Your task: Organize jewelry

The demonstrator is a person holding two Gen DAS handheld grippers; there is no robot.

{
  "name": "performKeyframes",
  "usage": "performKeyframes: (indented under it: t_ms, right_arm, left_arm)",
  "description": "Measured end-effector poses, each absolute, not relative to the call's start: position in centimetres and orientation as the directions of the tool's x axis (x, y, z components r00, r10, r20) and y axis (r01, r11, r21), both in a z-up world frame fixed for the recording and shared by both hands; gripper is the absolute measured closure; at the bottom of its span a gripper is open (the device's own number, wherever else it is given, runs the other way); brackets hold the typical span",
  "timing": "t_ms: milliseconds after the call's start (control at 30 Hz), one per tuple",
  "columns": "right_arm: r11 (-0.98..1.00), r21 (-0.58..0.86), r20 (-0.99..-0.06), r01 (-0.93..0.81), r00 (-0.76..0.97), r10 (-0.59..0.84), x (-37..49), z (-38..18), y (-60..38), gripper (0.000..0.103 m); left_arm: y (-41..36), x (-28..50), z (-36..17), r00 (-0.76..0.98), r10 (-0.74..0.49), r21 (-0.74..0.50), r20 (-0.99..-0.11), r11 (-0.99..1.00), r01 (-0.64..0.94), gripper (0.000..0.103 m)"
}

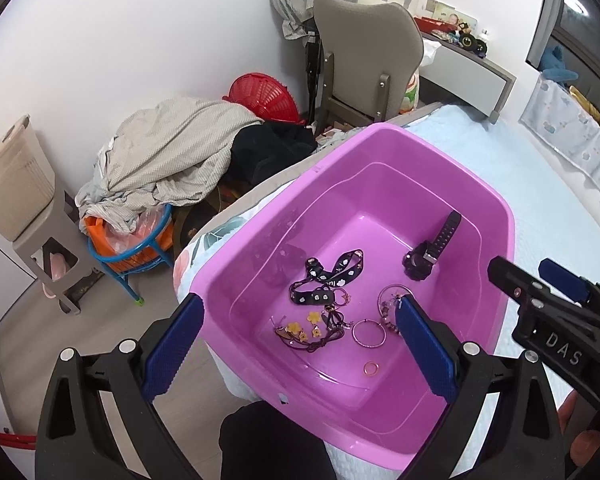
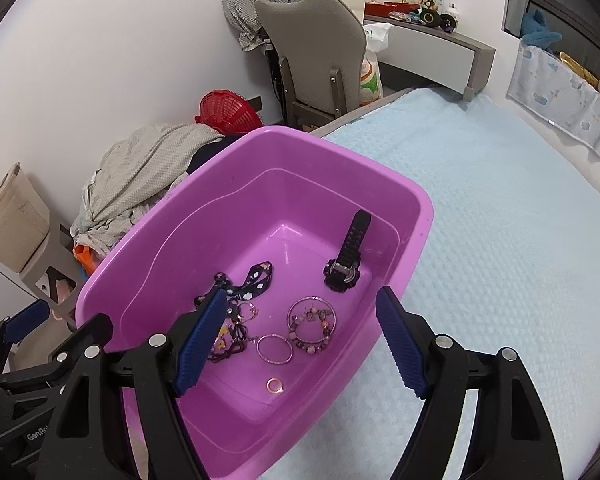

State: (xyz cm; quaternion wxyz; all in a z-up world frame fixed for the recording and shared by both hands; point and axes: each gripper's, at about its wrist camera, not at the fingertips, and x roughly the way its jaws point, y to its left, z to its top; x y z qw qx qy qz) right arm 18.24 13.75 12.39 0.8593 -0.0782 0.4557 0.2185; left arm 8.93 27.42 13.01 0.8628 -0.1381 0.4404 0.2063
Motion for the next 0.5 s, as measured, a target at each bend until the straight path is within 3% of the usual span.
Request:
performKeyframes:
  t_ms: [500]
  right_arm:
    - [0.889, 0.044, -0.822, -0.457, 0.488, 0.292, 16.6, 12.5, 14.1, 0.03]
  left_arm:
    - [27.1, 8.1, 13.4, 0.525, 0.244, -0.051, -0.815, 0.873, -0.484, 0.008]
